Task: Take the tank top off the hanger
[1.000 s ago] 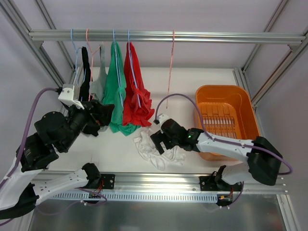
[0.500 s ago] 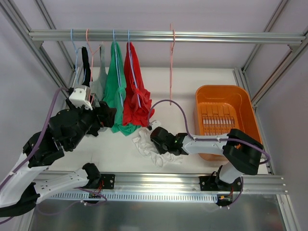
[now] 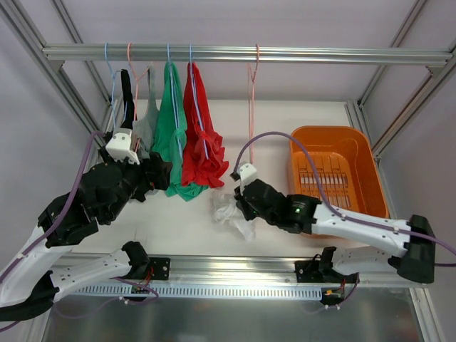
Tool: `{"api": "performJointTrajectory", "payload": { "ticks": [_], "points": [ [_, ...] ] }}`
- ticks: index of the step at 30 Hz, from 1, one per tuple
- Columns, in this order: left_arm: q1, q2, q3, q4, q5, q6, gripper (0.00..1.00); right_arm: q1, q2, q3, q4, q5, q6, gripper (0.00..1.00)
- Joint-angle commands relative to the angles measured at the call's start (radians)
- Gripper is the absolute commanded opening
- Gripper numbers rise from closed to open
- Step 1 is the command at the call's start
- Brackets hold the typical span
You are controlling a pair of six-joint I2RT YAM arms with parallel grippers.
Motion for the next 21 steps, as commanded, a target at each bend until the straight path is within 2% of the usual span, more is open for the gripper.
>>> {"api": "performJointTrajectory", "payload": {
  "ticks": [1,7,11,17,18,20,21],
  "points": [
    [0.006,-0.005,0.000,0.003,-0.030,-0.011,0.99,-0.006,-0.116,0.112,-0.159,0.130,-0.043,0.00],
    [0.006,0.000,0.009,0.005,-0.032,-0.021,0.99,-0.046,-0.291,0.231,-0.339,0.216,-0.082,0.00],
    [0.006,0.002,0.019,0.005,-0.018,-0.026,0.99,-0.096,-0.340,0.355,-0.471,0.291,-0.135,0.00],
    [0.006,0.009,0.040,0.003,-0.004,-0.032,0.99,-0.323,-0.335,0.421,-0.567,0.287,-0.213,0.00],
    [0.006,0.014,0.045,0.005,0.003,-0.034,0.99,-0.413,-0.335,0.412,-0.569,0.280,-0.219,0.00],
    [0.006,0.025,0.063,0.003,0.011,-0.037,0.99,-0.513,-0.329,0.398,-0.567,0.258,-0.224,0.00],
    [0.006,0.037,0.071,0.005,0.009,-0.049,0.99,-0.611,-0.328,0.386,-0.567,0.247,-0.222,0.00]
  ]
}}
